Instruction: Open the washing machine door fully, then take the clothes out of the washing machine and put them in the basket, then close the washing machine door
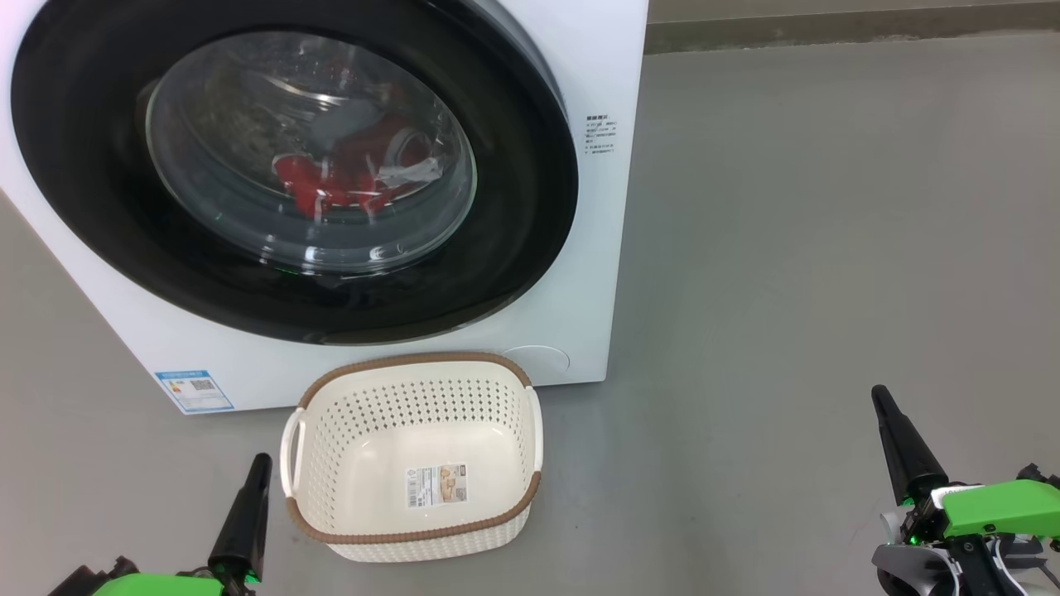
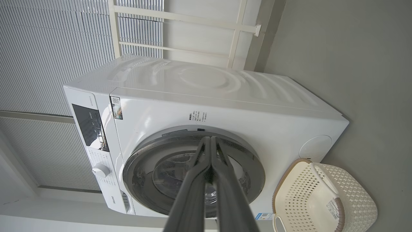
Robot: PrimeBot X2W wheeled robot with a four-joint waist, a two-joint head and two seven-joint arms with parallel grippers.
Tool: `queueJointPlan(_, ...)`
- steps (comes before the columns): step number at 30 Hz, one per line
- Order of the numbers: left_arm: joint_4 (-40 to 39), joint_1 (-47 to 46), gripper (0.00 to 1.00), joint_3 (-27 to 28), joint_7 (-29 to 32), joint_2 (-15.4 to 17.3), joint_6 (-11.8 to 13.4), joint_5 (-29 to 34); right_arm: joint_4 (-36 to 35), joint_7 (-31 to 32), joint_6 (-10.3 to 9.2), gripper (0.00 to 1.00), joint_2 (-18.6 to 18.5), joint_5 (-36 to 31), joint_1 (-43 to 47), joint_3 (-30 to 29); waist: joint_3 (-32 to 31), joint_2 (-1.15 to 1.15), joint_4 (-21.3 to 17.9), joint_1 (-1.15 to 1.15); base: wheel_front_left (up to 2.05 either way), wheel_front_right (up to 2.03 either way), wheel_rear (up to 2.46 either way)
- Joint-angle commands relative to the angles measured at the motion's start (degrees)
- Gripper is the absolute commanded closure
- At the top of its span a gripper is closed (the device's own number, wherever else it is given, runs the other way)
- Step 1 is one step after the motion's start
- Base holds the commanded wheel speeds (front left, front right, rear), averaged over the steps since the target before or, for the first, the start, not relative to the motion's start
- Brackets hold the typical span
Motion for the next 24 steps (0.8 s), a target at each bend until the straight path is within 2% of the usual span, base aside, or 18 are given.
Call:
queueJointPlan(1,-1.18,-2.16,1.00,1.54,0.41,1.04,-0.40,-0.42,-1.72,0.31,-0.02,1.00,-0.48,0.41,-2.37,1.02,0.00,0.00,0.00,0.00,0.00,0.00,0.00)
queueJointPlan(13,-1.18,-2.16,1.00,1.54,0.41,1.04,-0.40,-0.42,-1.72,0.31,-0.02,1.00,-0.48,0.41,-2.37,1.02,0.00,0.00,0.00,0.00,0.00,0.00,0.00)
queueJointPlan(14,0.20,0.09,0.00,-0.01,-0.02,-0.04,0.01,0.01,0.22,-0.02,0.02,0.00,0.02,-0.02,0.06,0.06,0.00,0.00,0.00,0.00,0.00,0.00,0.00)
queueJointPlan(21,2.68,1.58,0.00,-0.31,-0.36,-0.99,0.02,0.01,2.94,-0.36,0.01,0.00,0.95,-0.04,1.57,0.97,0.15,0.00,0.01,0.02,0.00,0.00,0.00)
queueJointPlan(24,2.56,1.48,0.00,-0.58,-0.88,-0.88,0.01,0.17,2.96,-0.85,0.01,0.00,0.89,-0.25,1.19,1.73,-0.12,0.00,-0.07,0.13,0.00,0.00,0.00)
